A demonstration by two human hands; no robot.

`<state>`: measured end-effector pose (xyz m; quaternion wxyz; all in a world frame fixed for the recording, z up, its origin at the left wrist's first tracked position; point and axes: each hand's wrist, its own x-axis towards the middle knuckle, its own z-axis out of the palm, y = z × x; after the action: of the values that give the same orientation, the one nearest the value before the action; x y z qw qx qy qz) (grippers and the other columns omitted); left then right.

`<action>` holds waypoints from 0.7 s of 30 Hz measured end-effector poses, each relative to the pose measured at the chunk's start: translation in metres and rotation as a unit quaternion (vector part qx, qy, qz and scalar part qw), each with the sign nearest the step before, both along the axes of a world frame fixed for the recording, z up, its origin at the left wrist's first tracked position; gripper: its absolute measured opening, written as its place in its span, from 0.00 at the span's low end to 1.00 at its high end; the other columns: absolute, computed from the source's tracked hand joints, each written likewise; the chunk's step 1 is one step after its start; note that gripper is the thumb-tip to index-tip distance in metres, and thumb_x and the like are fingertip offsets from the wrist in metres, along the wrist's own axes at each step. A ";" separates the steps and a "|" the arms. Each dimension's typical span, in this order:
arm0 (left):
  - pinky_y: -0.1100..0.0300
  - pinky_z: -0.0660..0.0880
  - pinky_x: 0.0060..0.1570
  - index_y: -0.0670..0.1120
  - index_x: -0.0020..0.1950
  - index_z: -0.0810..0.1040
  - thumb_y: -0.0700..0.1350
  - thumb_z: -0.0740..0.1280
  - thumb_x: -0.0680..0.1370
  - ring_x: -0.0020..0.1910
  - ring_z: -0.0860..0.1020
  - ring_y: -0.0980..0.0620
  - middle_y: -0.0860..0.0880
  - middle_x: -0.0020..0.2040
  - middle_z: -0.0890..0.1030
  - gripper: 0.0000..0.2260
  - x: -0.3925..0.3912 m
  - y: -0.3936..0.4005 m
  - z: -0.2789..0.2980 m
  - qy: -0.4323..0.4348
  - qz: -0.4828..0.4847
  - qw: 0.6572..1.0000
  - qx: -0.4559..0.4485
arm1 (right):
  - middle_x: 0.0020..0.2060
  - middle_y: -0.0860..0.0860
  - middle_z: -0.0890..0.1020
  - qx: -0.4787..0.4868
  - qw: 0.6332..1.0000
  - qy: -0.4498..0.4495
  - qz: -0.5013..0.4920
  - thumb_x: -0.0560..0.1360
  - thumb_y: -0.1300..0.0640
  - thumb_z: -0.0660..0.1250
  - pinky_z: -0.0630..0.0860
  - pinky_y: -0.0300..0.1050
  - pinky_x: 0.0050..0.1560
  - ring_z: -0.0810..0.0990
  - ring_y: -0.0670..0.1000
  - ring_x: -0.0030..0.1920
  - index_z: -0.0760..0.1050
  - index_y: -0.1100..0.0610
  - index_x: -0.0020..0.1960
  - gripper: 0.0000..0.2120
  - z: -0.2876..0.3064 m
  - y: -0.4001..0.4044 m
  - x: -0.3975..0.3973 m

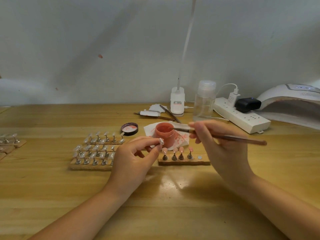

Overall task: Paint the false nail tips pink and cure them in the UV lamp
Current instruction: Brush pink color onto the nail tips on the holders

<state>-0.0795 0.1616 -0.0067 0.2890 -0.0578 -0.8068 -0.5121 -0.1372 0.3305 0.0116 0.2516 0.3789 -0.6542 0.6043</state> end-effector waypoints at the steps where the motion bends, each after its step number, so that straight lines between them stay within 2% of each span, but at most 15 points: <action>1: 0.72 0.72 0.34 0.58 0.43 0.79 0.37 0.70 0.71 0.42 0.78 0.60 0.61 0.40 0.81 0.14 0.000 0.000 0.000 -0.002 0.000 1.000 0.001 | 0.38 0.44 0.82 0.016 1.000 0.026 -0.004 0.74 0.54 0.62 0.75 0.30 0.40 0.80 0.37 0.39 0.77 0.56 0.51 0.10 -0.004 0.000 0.004; 5: 0.68 0.71 0.33 0.58 0.43 0.79 0.38 0.70 0.71 0.41 0.78 0.57 0.60 0.40 0.82 0.14 0.000 0.000 -0.001 -0.005 -0.002 1.000 0.006 | 0.41 0.45 0.82 0.030 0.998 0.058 -0.010 0.74 0.56 0.62 0.75 0.31 0.45 0.80 0.36 0.43 0.76 0.59 0.52 0.10 -0.007 -0.003 0.010; 9: 0.71 0.70 0.32 0.58 0.44 0.79 0.38 0.70 0.71 0.40 0.77 0.56 0.61 0.41 0.81 0.13 0.001 0.000 0.000 -0.009 -0.002 1.000 -0.003 | 0.35 0.48 0.82 0.046 0.998 0.045 0.004 0.74 0.53 0.62 0.76 0.36 0.37 0.80 0.43 0.36 0.79 0.56 0.44 0.09 -0.007 -0.004 0.015; 13: 0.71 0.70 0.32 0.58 0.45 0.79 0.38 0.70 0.71 0.39 0.77 0.57 0.61 0.41 0.81 0.13 0.000 -0.001 -0.002 -0.016 -0.003 1.000 0.000 | 0.28 0.49 0.78 0.035 0.999 0.027 -0.002 0.76 0.48 0.59 0.72 0.36 0.31 0.76 0.46 0.30 0.77 0.56 0.36 0.16 -0.007 -0.005 0.017; 16: 0.69 0.69 0.30 0.56 0.45 0.80 0.38 0.70 0.71 0.37 0.76 0.55 0.57 0.41 0.82 0.12 -0.001 -0.001 -0.003 -0.013 -0.011 1.000 -0.003 | 0.29 0.48 0.78 0.027 1.000 0.014 -0.002 0.77 0.49 0.57 0.72 0.35 0.32 0.77 0.44 0.32 0.76 0.55 0.36 0.17 -0.008 -0.007 0.016; 21: 0.66 0.69 0.30 0.52 0.47 0.82 0.38 0.70 0.71 0.36 0.75 0.55 0.54 0.40 0.82 0.10 -0.002 -0.002 -0.004 -0.014 -0.022 0.999 -0.018 | 0.31 0.49 0.80 0.034 0.999 -0.006 -0.012 0.76 0.50 0.57 0.75 0.44 0.32 0.79 0.47 0.33 0.77 0.55 0.38 0.16 -0.011 -0.010 0.014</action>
<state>-0.0812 0.1600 -0.0111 0.2647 -0.0736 -0.8183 -0.5048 -0.1229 0.3204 0.0004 0.2420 0.3761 -0.6799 0.5812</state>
